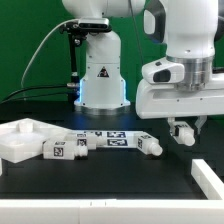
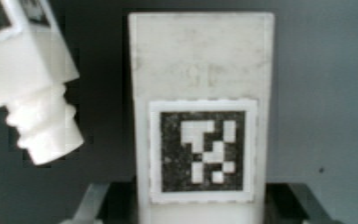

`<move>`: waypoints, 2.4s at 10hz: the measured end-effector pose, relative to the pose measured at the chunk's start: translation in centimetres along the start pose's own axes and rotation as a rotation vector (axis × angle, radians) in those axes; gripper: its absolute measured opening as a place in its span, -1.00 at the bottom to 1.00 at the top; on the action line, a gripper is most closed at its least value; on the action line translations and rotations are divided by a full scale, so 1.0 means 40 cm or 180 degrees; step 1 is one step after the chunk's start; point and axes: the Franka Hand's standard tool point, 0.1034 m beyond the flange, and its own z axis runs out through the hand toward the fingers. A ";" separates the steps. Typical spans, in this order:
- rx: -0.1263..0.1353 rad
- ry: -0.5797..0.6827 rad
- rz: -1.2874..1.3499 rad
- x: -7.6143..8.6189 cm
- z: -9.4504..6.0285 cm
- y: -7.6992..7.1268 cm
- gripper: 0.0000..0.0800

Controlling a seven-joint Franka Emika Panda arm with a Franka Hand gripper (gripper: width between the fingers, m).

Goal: Assemble square table

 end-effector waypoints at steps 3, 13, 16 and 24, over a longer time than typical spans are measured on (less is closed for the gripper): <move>-0.0003 0.0046 -0.0017 -0.011 0.013 -0.020 -0.28; 0.0012 0.0138 -0.0089 -0.064 0.082 -0.017 0.15; 0.0004 -0.0037 -0.0297 -0.043 -0.052 0.069 0.57; 0.0014 0.0028 -0.0872 -0.037 -0.093 0.278 0.62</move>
Offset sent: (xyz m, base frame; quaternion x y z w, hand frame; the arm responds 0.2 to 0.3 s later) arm -0.0340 0.0151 -0.0164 -0.0227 0.0260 -0.0210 0.9992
